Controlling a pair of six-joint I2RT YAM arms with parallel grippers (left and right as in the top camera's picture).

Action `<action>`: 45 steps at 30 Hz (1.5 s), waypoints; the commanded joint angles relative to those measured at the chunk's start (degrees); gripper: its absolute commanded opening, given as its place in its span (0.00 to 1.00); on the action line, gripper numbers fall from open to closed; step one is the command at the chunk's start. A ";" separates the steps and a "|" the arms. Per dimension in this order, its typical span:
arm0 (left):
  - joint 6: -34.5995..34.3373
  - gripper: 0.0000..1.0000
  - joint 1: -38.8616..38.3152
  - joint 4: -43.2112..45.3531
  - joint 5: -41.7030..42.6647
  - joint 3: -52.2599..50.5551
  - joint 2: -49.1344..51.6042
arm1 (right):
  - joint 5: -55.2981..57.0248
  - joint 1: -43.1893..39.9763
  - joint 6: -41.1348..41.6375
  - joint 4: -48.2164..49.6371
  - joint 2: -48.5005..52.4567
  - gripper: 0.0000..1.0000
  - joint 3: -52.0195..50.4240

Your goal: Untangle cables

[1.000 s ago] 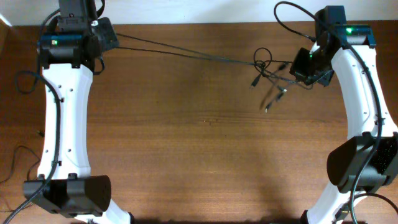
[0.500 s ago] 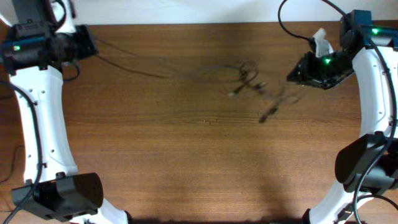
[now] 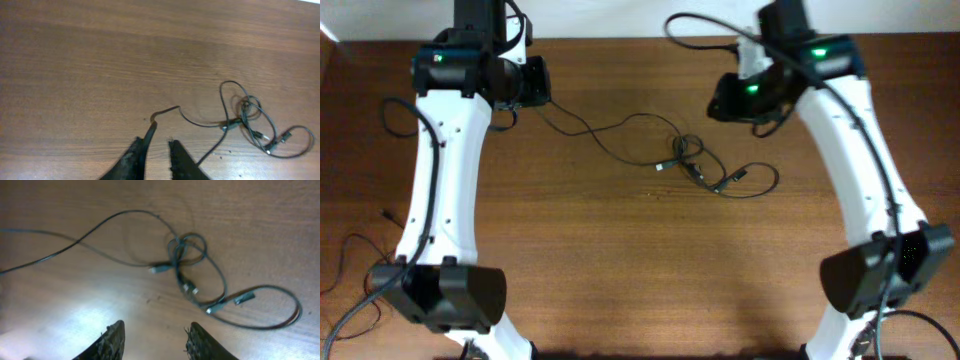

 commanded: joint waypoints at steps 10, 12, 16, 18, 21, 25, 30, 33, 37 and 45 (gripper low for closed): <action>-1.66 0.23 4.92 -0.55 -1.86 0.81 16.79 | 9.33 8.90 1.16 2.40 17.16 0.27 -0.26; -1.64 0.24 6.95 -0.39 0.87 0.81 16.90 | 9.42 9.27 -0.35 2.45 19.54 0.27 -0.26; -1.49 0.28 7.08 -0.35 1.62 0.81 16.90 | 9.38 9.27 -5.09 4.52 23.50 0.26 -0.28; -1.49 0.29 7.08 -0.35 1.62 0.81 16.90 | 9.40 9.27 -6.95 5.51 24.09 0.26 -0.57; -1.51 0.30 7.08 -0.35 1.64 0.81 16.90 | 9.35 9.27 -7.72 7.69 24.11 0.26 -2.38; -1.51 0.30 7.08 -0.33 1.75 0.81 16.90 | 9.11 9.27 -7.67 9.46 24.17 0.26 -5.33; -1.51 0.30 7.08 -0.28 1.75 0.81 16.90 | 5.46 9.27 -6.93 10.91 24.17 0.17 -8.35; -1.53 0.30 7.06 -0.13 1.81 0.81 16.90 | 5.92 8.94 -6.14 9.27 23.54 0.04 -6.29; 0.28 0.24 6.21 -0.57 9.46 0.81 16.90 | 5.51 8.79 -6.19 1.40 18.10 0.04 3.17; 30.53 0.31 -0.85 0.42 64.67 0.81 16.90 | -22.58 5.33 -10.99 -7.32 8.07 0.04 14.88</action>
